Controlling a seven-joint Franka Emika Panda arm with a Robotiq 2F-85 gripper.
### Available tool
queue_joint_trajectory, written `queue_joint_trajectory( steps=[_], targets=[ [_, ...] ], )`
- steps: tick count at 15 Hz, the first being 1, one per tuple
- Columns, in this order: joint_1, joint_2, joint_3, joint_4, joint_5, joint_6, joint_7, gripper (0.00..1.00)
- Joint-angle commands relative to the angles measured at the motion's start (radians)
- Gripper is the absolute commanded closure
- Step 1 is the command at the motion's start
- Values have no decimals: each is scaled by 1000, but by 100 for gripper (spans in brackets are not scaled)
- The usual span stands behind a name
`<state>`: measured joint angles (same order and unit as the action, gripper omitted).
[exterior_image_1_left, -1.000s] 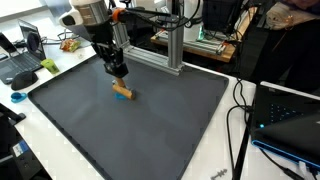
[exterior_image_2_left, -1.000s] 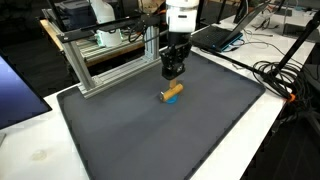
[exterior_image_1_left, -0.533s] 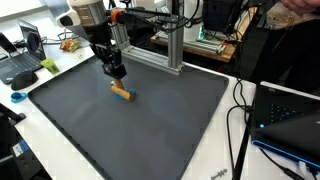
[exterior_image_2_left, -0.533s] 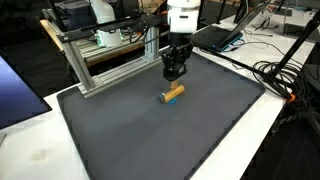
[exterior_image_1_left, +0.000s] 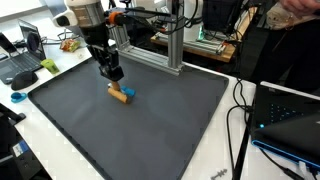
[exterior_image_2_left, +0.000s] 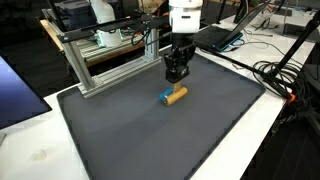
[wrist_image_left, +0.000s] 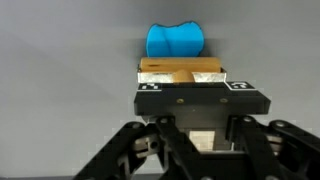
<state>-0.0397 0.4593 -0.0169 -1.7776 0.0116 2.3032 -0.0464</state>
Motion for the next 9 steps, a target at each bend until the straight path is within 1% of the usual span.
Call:
queue_joint_trajectory(
  steps=[1, 5, 7, 8, 9],
  targets=[
    [0, 85, 1, 33, 3, 74, 9, 78],
    [1, 90, 2, 40, 1, 70, 6, 78],
    [4, 87, 0, 47, -5, 16, 9, 78],
    [0, 84, 5, 53, 2, -29, -3, 78],
    [3, 83, 1, 54, -7, -39, 1, 78]
  ],
)
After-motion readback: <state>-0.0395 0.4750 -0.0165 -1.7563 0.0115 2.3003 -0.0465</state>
